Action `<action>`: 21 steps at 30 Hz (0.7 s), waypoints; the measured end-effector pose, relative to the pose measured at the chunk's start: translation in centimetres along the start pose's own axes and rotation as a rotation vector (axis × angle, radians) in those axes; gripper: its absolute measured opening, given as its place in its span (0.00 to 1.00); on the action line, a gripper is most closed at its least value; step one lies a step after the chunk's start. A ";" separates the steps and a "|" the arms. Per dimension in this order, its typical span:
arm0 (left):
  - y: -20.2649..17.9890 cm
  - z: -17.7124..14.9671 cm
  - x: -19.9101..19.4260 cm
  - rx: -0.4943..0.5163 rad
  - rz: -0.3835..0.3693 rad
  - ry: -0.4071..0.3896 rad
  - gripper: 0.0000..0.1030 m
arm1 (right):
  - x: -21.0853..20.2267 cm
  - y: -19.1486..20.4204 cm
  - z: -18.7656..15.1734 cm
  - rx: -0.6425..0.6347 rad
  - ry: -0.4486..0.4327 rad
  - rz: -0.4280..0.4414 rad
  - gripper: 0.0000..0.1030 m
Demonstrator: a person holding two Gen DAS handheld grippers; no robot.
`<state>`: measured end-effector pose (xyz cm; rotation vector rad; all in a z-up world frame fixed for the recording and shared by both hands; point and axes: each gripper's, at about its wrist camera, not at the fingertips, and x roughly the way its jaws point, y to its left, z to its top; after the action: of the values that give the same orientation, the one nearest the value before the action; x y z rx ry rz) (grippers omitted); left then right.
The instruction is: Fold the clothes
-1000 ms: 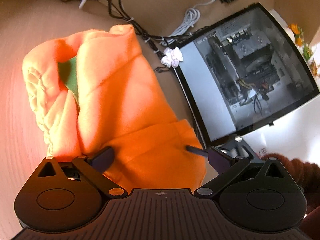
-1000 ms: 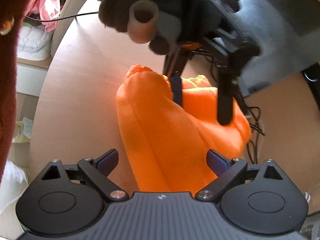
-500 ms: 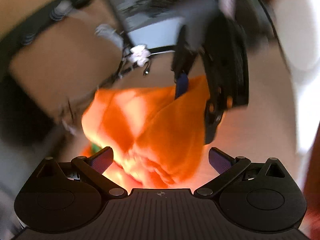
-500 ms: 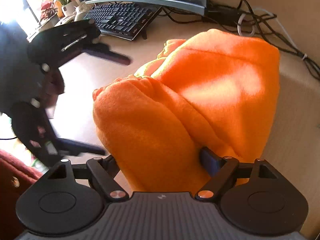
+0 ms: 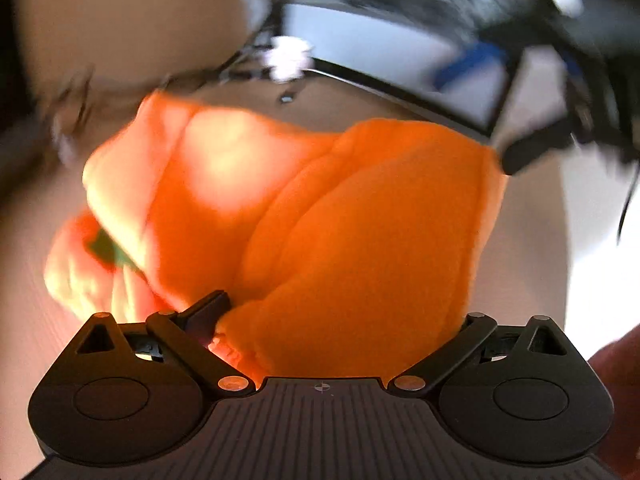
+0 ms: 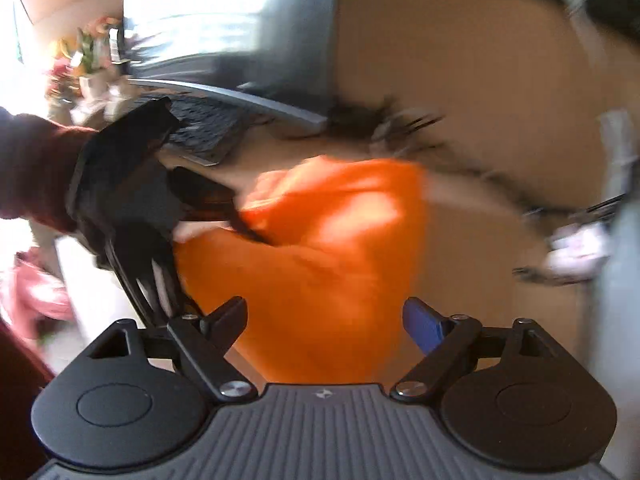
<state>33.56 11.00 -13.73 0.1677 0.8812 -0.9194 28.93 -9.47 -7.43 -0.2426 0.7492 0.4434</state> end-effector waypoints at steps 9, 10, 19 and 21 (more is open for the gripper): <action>5.2 -0.1 -0.7 -0.451 -0.244 -0.011 0.97 | 1.4 6.4 -2.7 -0.538 -0.062 -0.164 0.84; 5.3 -0.6 -0.9 -0.499 -0.283 -0.008 0.97 | 1.7 6.6 -2.3 -0.532 -0.059 -0.163 0.84; 4.2 -10.6 1.2 -1.264 -0.823 -0.225 0.97 | 1.9 0.4 2.4 0.142 -0.052 -0.009 0.84; 3.6 -11.5 1.4 -1.288 -0.832 -0.254 0.96 | 3.5 -0.9 2.5 0.317 -0.010 0.012 0.85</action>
<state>29.93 17.86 -23.09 -1.4806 1.1591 -0.9094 33.13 -8.34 -8.11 0.0602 0.7997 0.3308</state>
